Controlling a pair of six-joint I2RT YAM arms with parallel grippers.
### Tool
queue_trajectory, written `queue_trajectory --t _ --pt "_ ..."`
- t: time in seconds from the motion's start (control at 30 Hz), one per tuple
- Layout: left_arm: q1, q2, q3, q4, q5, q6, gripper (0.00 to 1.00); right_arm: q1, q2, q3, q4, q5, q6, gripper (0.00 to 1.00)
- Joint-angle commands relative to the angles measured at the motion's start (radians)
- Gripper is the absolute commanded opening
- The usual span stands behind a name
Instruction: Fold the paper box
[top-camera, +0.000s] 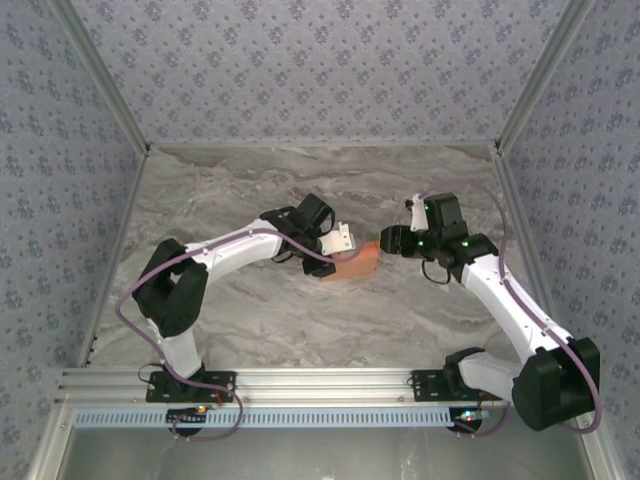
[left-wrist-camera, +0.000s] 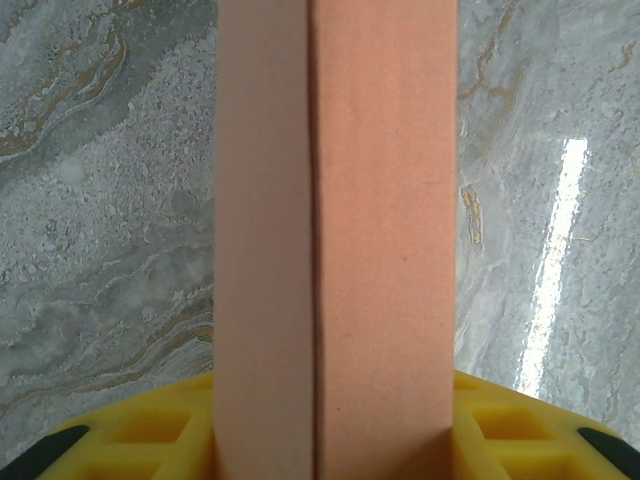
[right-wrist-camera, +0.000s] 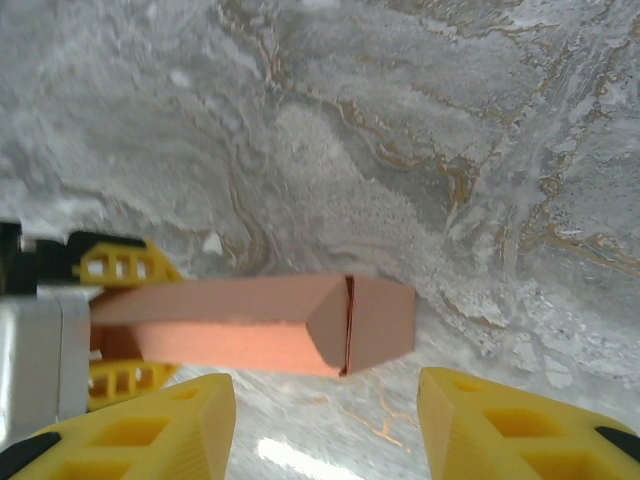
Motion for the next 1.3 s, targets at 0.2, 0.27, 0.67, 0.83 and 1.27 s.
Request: queue_trajectory --t 0.2,0.27,0.67,0.83,1.27 --pt "-0.006 0.012 0.000 0.012 0.014 0.007 0.39 -0.002 0.120 -0.007 0.202 0.001 0.453 0.51" --pt "-0.006 0.012 0.001 0.013 0.011 0.007 0.38 0.013 0.133 -0.019 0.210 0.025 0.499 0.48" --pt "-0.006 0.015 -0.015 0.043 0.000 -0.023 0.38 0.127 0.023 -0.332 0.334 0.179 0.606 0.43" --pt "-0.005 0.018 -0.006 0.049 0.013 -0.033 0.47 0.119 -0.041 -0.360 0.293 0.222 0.570 0.43" --pt "0.039 -0.125 -0.052 0.150 0.223 -0.124 0.99 0.109 0.027 -0.310 0.289 0.234 0.530 0.43"
